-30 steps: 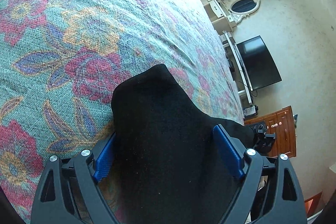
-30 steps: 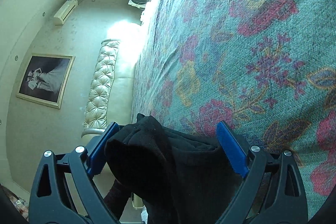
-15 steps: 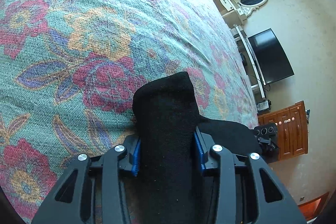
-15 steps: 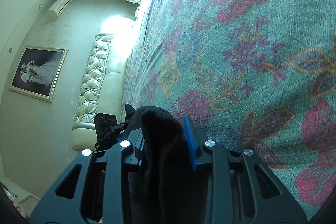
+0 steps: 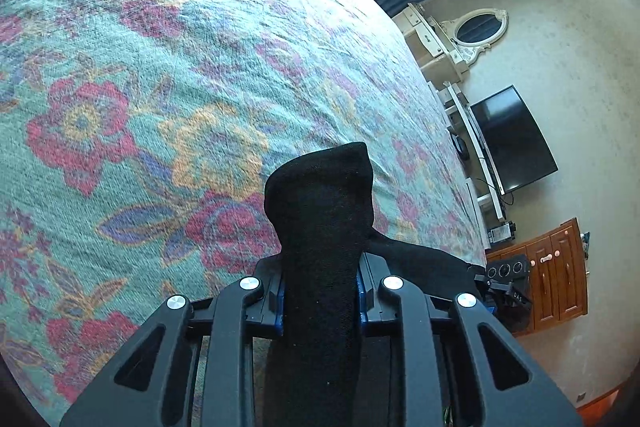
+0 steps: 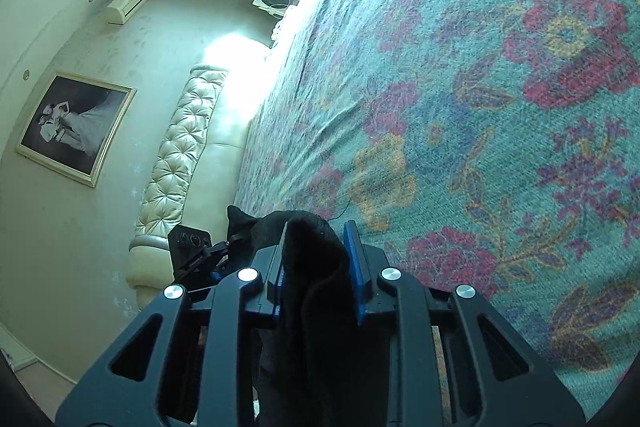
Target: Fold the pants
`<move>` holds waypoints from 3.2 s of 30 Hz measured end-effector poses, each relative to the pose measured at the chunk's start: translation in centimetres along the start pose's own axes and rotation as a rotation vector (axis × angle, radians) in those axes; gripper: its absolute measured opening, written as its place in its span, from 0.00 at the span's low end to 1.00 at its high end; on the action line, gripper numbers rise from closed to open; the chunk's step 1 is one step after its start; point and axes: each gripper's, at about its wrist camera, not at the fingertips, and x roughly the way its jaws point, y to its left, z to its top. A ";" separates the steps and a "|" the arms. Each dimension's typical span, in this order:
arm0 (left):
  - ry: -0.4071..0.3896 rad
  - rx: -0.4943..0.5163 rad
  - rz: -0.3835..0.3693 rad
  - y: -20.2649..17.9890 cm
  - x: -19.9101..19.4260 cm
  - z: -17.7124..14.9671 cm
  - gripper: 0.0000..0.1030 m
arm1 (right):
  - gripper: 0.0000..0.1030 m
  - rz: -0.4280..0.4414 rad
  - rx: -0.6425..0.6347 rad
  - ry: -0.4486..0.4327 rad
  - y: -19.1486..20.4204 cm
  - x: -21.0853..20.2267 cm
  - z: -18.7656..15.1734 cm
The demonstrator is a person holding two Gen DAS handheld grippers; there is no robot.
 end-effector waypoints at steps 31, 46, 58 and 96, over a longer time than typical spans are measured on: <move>-0.043 -0.092 -0.099 7.3 -4.7 -0.5 0.64 | 0.72 0.107 0.146 0.012 -2.5 2.1 -0.8; -0.062 -0.162 -0.069 5.6 -6.9 -9.3 0.55 | 0.38 -0.032 0.122 0.060 -1.7 1.9 -8.3; -0.083 -0.111 0.016 4.7 -7.9 -10.2 0.30 | 0.29 -0.023 0.108 0.056 -2.5 0.4 -8.5; -0.102 0.103 0.162 4.6 -10.3 -9.1 0.68 | 0.75 -0.068 0.051 -0.020 -2.1 -3.1 -5.3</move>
